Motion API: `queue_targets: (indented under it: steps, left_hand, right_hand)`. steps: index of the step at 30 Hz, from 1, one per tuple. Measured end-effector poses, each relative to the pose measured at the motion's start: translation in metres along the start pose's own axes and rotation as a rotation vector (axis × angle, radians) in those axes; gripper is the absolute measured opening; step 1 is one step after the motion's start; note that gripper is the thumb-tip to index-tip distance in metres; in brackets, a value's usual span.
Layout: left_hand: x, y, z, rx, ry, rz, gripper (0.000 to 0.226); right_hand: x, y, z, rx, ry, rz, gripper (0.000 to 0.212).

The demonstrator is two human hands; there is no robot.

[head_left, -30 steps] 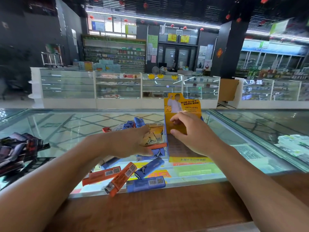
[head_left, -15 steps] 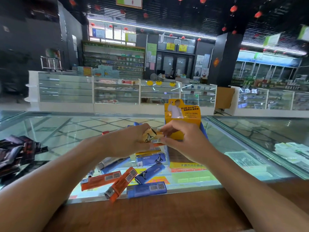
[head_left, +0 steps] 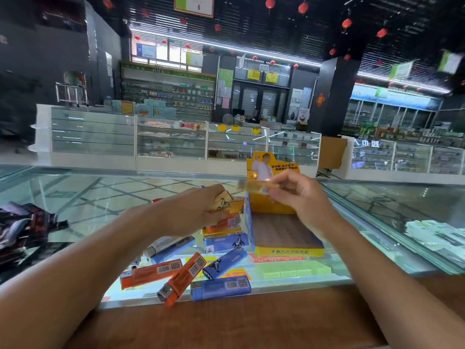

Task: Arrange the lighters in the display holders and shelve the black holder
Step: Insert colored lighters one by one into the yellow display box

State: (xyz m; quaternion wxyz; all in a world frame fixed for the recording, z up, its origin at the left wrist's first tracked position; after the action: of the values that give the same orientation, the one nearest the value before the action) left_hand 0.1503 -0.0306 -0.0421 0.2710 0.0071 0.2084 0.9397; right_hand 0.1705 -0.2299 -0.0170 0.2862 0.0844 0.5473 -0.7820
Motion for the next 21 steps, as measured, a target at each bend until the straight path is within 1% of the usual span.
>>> queue_targets:
  steps: [2,4,8,12,17,21]
  left_hand:
    - [-0.001,-0.006,0.002,-0.020,0.018,0.016,0.017]
    - [-0.003,-0.010,-0.004,-0.027,-0.003,0.030,0.016]
    - [-0.009,-0.001,-0.020,-0.164,-0.063,0.031,0.021]
    - [-0.010,0.003,-0.021,-0.198,-0.062,0.005,0.020]
    - [-0.012,0.001,-0.023,-0.259,-0.040,0.027,0.028]
    - [-0.011,0.002,-0.019,-0.280,0.047,0.034,0.026]
  right_hand:
    - [0.000,0.012,0.017,-0.258,0.079,-0.058,0.028]
    - [-0.002,0.023,0.019,-0.378,0.108,-0.103,0.028]
    - [-0.003,0.036,0.005,-0.465,0.110,-0.168,0.021]
    - [0.000,0.036,0.001,-0.541,0.138,-0.189,0.014]
    - [0.000,0.037,0.001,-0.421,0.155,-0.213,0.019]
    - [-0.002,0.036,-0.001,-0.552,0.160,-0.193,0.024]
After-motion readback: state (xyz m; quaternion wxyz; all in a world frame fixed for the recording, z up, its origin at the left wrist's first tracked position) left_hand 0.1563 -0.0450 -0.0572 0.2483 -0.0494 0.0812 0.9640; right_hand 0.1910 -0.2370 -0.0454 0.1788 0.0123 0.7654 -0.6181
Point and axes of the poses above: each hand's wrist, its own x-axis away from the middle knuckle, its own z-axis out of the back of the hand, y = z × x, the point moved 10 cm from there along -x, towards the middle knuckle, and after that the axes turned 6 degrees about -y, right-handed, at the moved point
